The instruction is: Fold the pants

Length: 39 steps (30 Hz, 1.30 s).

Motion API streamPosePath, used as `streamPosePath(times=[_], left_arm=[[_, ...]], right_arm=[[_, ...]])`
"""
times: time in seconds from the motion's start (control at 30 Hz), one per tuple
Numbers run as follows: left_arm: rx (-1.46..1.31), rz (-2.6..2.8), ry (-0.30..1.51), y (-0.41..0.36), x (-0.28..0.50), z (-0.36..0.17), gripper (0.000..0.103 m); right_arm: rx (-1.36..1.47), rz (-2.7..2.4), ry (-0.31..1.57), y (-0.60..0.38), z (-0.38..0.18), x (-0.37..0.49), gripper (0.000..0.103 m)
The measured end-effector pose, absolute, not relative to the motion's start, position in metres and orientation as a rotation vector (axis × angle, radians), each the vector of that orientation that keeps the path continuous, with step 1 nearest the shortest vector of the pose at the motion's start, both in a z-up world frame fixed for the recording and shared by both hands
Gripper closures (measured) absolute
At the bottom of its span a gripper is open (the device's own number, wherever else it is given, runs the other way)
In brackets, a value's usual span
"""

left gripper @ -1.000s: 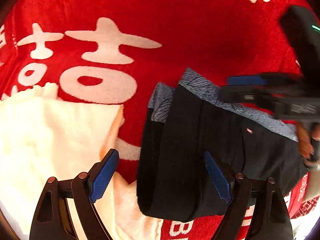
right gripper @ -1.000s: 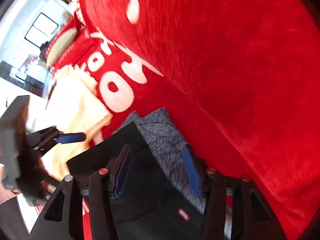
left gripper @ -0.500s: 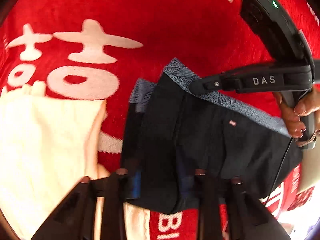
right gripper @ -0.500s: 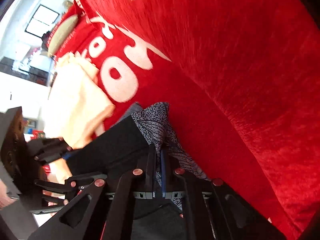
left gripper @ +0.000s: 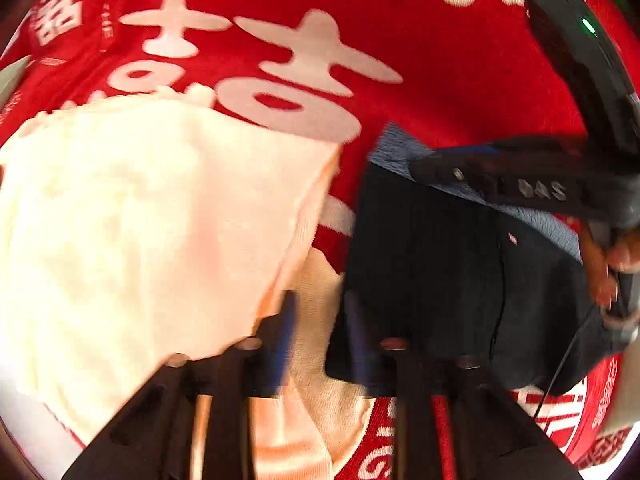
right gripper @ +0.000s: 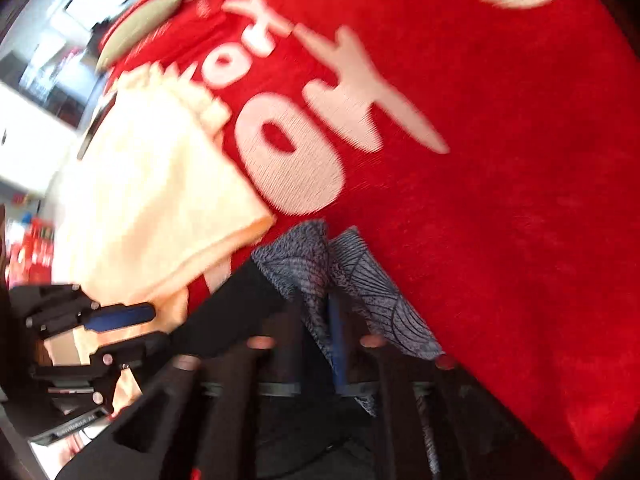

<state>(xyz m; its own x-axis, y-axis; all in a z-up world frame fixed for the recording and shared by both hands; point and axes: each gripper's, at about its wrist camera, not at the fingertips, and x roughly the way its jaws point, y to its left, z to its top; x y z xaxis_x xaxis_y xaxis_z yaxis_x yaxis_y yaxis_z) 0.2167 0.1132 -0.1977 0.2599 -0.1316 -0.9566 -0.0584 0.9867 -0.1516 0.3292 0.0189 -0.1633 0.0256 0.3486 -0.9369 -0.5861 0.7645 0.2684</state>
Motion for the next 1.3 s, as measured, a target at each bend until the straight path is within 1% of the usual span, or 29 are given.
streamPosePath(times=[0.03,0.07,0.13,0.23,0.33,0.43,0.47,0.5,0.57,0.67,0.73,0.8,0.87,0.97,1.07,1.13,1.17,1.2,1.23,1.27,1.3], left_arm=[[-0.162,-0.038,1.287,0.113,0.215,-0.187,0.029],[-0.154,-0.038,1.261,0.111,0.214,-0.176,0.025],[-0.124,-0.066,1.254,0.102,0.215,-0.160,0.025],[-0.063,-0.116,1.259,0.075,0.216,-0.140,0.025],[-0.009,-0.204,1.282,0.028,0.218,-0.135,0.025],[0.089,-0.300,1.292,-0.045,0.218,-0.144,0.025],[0.109,-0.333,1.295,-0.068,0.219,-0.148,0.025],[0.118,-0.357,1.293,-0.088,0.218,-0.150,0.025],[0.133,-0.389,1.307,-0.128,0.223,-0.160,0.025],[0.159,-0.422,1.313,-0.192,0.236,-0.176,0.025],[0.179,-0.432,1.314,-0.219,0.242,-0.184,0.025],[0.203,-0.429,1.326,-0.248,0.244,-0.194,0.025],[0.240,-0.412,1.345,-0.267,0.241,-0.204,0.025],[0.294,-0.390,1.380,-0.284,0.232,-0.220,0.025],[0.328,-0.355,1.332,-0.291,0.225,-0.220,0.020],[0.308,-0.342,1.342,-0.291,0.226,-0.220,0.019],[0.300,-0.329,1.347,-0.290,0.226,-0.221,0.016],[0.292,-0.311,1.355,-0.291,0.227,-0.221,0.015],[0.291,-0.302,1.359,-0.292,0.227,-0.221,0.015],[0.294,-0.295,1.359,-0.293,0.227,-0.221,0.015],[0.311,-0.281,1.359,-0.297,0.226,-0.219,0.015]], right_arm=[[-0.197,0.703,1.357,0.012,-0.156,0.326,0.045],[-0.184,0.676,1.336,0.003,-0.147,0.322,0.043],[-0.150,0.627,1.287,-0.024,-0.124,0.310,0.043],[-0.033,0.521,1.276,-0.087,-0.099,0.285,0.043],[0.108,0.343,1.301,-0.174,-0.089,0.248,0.043],[0.246,0.124,1.323,-0.270,-0.089,0.204,0.043],[0.291,0.048,1.325,-0.300,-0.089,0.186,0.046],[0.335,-0.033,1.326,-0.333,-0.091,0.170,0.055],[0.421,-0.184,1.354,-0.392,-0.100,0.137,0.065],[0.502,-0.360,1.359,-0.459,-0.109,0.099,0.067],[0.507,-0.482,1.335,-0.499,-0.110,0.079,0.066],[0.502,-0.613,1.289,-0.544,-0.108,0.061,0.053],[0.479,-0.700,1.254,-0.581,-0.105,0.053,0.048],[0.424,-0.696,1.208,-0.625,-0.102,0.055,0.044],[0.356,-0.642,1.241,-0.656,-0.112,0.067,0.043],[0.321,-0.639,1.257,-0.679,-0.118,0.072,0.043],[0.345,-0.631,1.257,-0.691,-0.122,0.073,0.043],[0.381,-0.617,1.259,-0.698,-0.126,0.073,0.047],[0.436,-0.588,1.272,-0.705,-0.131,0.074,0.059],[0.496,-0.546,1.306,-0.713,-0.138,0.073,0.088],[0.510,-0.524,1.327,-0.715,-0.141,0.075,0.093]])
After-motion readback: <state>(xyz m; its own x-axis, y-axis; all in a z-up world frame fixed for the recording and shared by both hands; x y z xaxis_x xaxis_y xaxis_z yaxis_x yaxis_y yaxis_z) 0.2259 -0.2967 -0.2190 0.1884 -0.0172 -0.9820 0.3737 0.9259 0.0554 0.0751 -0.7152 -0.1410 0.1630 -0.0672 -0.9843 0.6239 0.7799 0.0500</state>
